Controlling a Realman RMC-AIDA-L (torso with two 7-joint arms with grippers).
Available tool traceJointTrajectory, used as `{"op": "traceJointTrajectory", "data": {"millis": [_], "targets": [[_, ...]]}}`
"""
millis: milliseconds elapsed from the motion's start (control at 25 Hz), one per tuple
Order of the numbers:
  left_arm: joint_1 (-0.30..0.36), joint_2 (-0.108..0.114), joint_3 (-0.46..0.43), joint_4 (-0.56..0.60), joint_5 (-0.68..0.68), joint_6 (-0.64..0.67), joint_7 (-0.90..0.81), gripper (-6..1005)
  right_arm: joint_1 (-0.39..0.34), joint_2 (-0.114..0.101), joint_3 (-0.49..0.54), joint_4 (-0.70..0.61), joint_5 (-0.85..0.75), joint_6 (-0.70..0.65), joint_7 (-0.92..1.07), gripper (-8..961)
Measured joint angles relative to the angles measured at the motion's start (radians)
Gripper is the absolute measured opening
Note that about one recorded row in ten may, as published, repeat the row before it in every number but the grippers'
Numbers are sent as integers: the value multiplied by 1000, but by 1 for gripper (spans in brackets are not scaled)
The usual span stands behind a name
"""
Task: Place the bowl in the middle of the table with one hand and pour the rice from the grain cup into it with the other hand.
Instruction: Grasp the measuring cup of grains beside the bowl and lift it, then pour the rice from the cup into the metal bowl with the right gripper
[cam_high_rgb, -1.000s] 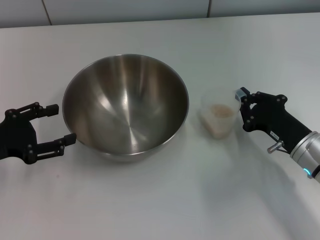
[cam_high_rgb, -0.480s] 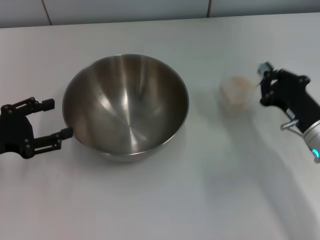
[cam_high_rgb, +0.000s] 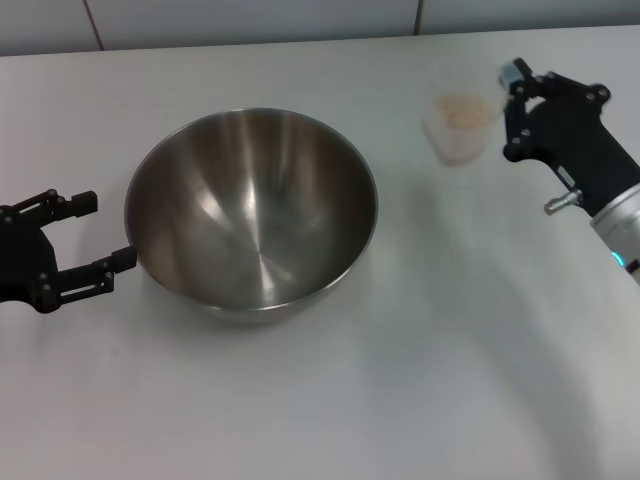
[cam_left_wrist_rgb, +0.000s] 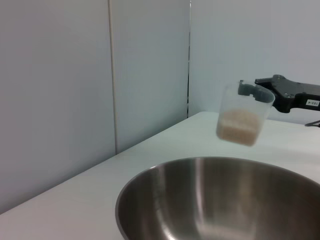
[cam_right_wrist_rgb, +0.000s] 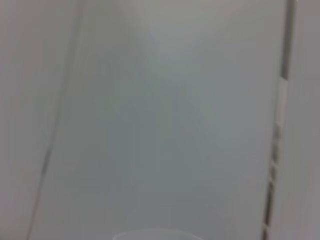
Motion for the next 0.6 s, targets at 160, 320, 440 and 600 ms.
{"op": "traceJointTrajectory", "data": {"millis": [160, 320, 440, 600], "targets": [[3, -8, -9, 1, 0, 10, 0, 814, 36, -2, 0, -2, -47, -10, -162, 18], [7, -12, -24, -3, 0, 14, 12, 814, 55, 0, 0, 31, -51, -10, -380, 18], [4, -14, -43, -8, -1, 14, 13, 814, 61, 0, 0, 37, -58, -11, -447, 18], [4, -19, -50, -7, -1, 14, 13, 815, 66, 0, 0, 38, -87, -12, -494, 18]]}}
